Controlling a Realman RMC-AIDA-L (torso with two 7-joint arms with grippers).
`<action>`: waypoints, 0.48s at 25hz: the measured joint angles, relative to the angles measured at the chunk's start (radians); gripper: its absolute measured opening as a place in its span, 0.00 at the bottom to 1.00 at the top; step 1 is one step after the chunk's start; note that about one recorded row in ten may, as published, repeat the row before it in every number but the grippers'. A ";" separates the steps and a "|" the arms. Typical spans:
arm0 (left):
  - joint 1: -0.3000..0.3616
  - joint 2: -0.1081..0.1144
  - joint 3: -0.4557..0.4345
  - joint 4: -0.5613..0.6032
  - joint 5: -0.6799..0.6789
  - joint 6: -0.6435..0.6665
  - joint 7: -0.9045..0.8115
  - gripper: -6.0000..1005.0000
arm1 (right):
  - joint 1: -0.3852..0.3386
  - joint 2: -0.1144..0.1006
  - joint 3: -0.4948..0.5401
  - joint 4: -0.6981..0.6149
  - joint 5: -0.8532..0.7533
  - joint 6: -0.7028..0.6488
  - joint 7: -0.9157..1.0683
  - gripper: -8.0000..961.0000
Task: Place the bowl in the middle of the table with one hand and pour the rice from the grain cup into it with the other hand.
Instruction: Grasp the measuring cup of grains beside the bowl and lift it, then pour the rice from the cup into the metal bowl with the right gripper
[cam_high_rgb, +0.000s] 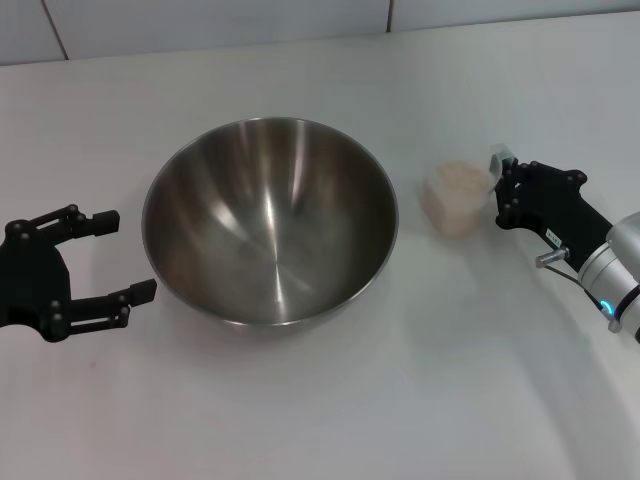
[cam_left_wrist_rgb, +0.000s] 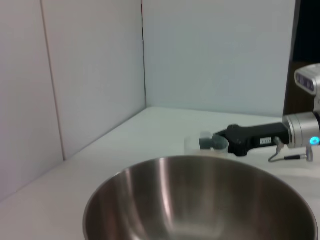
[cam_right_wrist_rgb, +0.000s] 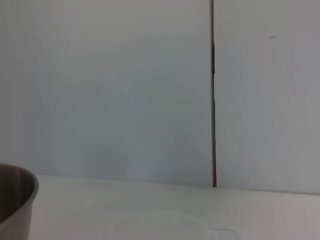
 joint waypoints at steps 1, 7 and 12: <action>-0.004 -0.001 0.000 0.002 0.010 -0.001 -0.004 0.86 | -0.001 0.000 0.001 0.000 0.000 -0.005 0.000 0.03; -0.010 -0.001 0.000 0.002 0.017 -0.002 -0.014 0.86 | -0.012 0.000 0.008 0.001 0.004 -0.088 -0.004 0.01; -0.015 0.002 0.000 0.004 0.022 -0.001 -0.015 0.86 | -0.019 0.000 0.032 0.041 0.006 -0.278 -0.115 0.01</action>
